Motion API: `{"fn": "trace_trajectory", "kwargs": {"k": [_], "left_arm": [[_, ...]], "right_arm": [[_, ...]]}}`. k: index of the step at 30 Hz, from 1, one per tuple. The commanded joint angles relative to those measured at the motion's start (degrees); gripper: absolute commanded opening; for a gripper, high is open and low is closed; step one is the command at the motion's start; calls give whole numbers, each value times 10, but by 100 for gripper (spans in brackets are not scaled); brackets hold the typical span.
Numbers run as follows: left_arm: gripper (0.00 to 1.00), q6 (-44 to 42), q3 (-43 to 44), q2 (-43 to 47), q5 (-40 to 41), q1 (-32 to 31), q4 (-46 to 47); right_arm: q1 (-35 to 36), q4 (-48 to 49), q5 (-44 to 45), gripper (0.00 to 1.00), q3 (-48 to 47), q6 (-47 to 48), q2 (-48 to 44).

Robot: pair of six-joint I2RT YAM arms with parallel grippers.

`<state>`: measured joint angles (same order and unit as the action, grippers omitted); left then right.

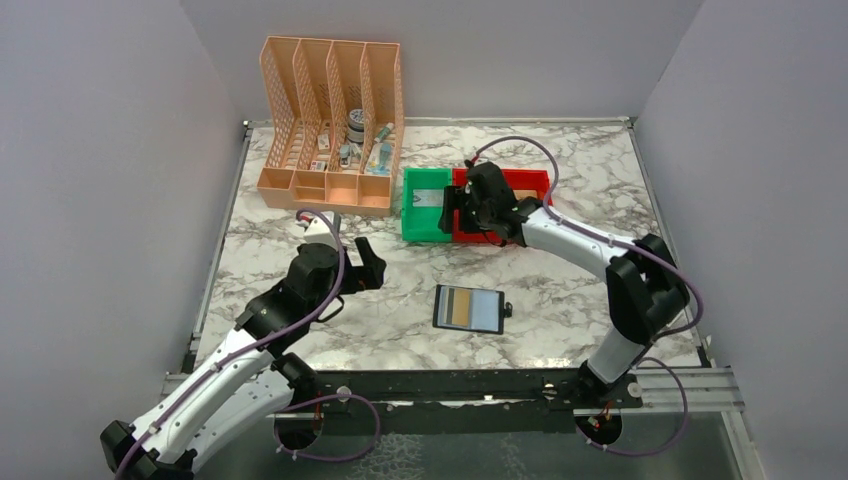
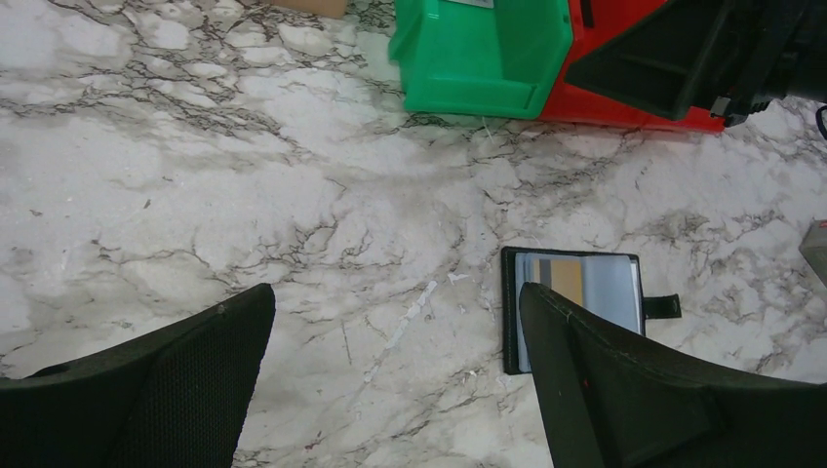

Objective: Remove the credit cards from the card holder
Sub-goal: Move the storage box to the center of the board.

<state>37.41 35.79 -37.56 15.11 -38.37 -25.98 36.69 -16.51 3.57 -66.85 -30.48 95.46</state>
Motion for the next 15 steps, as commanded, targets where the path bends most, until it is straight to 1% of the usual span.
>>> {"fn": "trace_trajectory", "kwargs": {"k": [1,8,13,15], "left_arm": [[99,7,0,22,42,0,-28],[99,-3,0,25,47,0,-33],[99,-5,4,17,51,0,-35],[99,-6,6,13,54,0,-32]], "right_arm": [[2,-9,13,73,-47,32,43],[2,-10,7,74,-86,63,102],[2,-15,-28,74,-100,77,130],[2,-1,-48,74,-92,73,130]]}}
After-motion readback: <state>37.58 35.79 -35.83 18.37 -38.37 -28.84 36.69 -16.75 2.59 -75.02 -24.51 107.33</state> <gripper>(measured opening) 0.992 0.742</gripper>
